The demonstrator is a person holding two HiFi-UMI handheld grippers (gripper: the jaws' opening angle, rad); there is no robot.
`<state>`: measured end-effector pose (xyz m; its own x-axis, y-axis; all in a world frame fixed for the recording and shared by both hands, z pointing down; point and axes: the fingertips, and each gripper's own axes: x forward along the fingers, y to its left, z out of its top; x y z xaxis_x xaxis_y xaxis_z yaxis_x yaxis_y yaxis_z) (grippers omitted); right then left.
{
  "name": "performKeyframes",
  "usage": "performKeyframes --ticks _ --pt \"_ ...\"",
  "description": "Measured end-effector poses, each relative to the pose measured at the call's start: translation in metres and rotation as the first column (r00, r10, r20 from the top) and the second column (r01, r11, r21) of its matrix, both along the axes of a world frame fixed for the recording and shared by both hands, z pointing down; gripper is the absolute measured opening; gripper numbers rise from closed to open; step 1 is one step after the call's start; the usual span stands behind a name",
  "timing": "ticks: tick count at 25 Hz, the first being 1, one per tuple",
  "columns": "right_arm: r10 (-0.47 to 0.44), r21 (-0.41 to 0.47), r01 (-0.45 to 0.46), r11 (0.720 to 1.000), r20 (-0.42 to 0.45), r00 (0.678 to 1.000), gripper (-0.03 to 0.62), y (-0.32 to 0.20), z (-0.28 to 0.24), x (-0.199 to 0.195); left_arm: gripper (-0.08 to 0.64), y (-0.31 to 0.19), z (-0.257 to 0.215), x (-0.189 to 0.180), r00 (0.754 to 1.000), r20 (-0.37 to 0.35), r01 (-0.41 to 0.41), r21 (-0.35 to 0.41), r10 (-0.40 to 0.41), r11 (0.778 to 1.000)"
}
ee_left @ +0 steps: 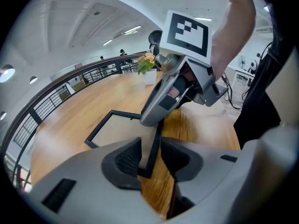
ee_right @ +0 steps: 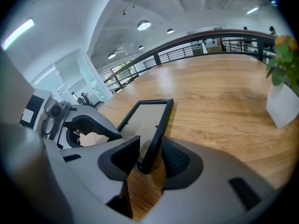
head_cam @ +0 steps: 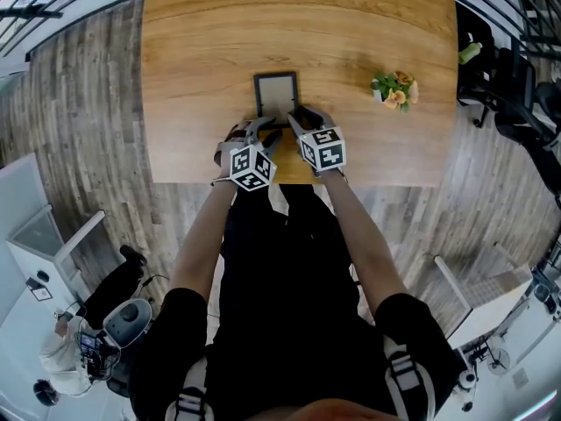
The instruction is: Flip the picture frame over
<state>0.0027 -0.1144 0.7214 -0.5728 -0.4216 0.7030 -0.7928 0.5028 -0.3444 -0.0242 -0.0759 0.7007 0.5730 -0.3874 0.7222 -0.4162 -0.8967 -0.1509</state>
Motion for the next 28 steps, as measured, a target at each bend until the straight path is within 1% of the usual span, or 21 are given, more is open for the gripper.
performKeyframes --ticks 1,4,6,9,11,16,19,21,24,26,28 --pt "0.001 0.000 -0.001 1.000 0.000 1.000 0.155 0.000 0.000 0.000 0.135 0.001 0.002 0.001 1.000 0.011 -0.020 -0.001 0.020 1.000" --pt "0.003 0.001 -0.003 1.000 -0.002 1.000 0.153 0.000 0.000 0.000 0.104 0.005 0.005 0.005 0.996 0.047 -0.082 0.012 0.082 0.997" --pt "0.004 0.004 -0.004 1.000 -0.004 1.000 0.152 0.000 0.000 0.001 0.071 0.008 0.007 0.007 0.990 0.070 -0.121 0.026 0.119 0.992" --pt "0.004 0.007 -0.004 1.000 -0.006 1.000 0.150 0.000 0.000 0.000 0.064 0.010 0.007 0.008 0.984 0.090 -0.156 0.048 0.151 0.987" --pt "0.005 0.006 -0.005 1.000 -0.006 1.000 0.149 0.000 0.000 0.000 0.060 0.011 0.007 0.008 0.985 0.079 -0.158 0.038 0.155 0.987" --pt "0.009 -0.003 -0.009 1.000 0.025 1.000 0.155 0.004 -0.002 0.001 0.057 0.010 0.003 0.003 0.994 0.000 -0.107 0.008 0.107 0.994" --pt "0.040 -0.016 -0.038 0.999 0.096 0.995 0.170 0.005 -0.006 0.005 0.056 0.009 -0.005 0.001 0.996 -0.062 -0.066 -0.002 0.066 0.998" --pt "0.079 -0.033 -0.074 0.997 0.179 0.981 0.172 0.005 -0.013 0.007 0.055 0.009 -0.009 -0.001 0.995 -0.098 -0.038 -0.011 0.037 0.999" --pt "0.154 -0.045 -0.147 0.988 0.285 0.946 0.175 0.003 -0.029 0.015 0.055 0.007 -0.016 -0.004 0.988 -0.151 0.015 -0.029 -0.019 0.999" --pt "0.194 -0.038 -0.192 0.981 0.329 0.924 0.175 0.001 -0.038 0.023 0.055 0.003 -0.021 -0.006 0.979 -0.198 0.051 -0.045 -0.059 0.998" --pt "0.216 -0.030 -0.220 0.975 0.356 0.909 0.172 0.000 -0.044 0.029 0.055 -0.001 -0.029 -0.007 0.962 -0.254 0.086 -0.066 -0.100 0.994"
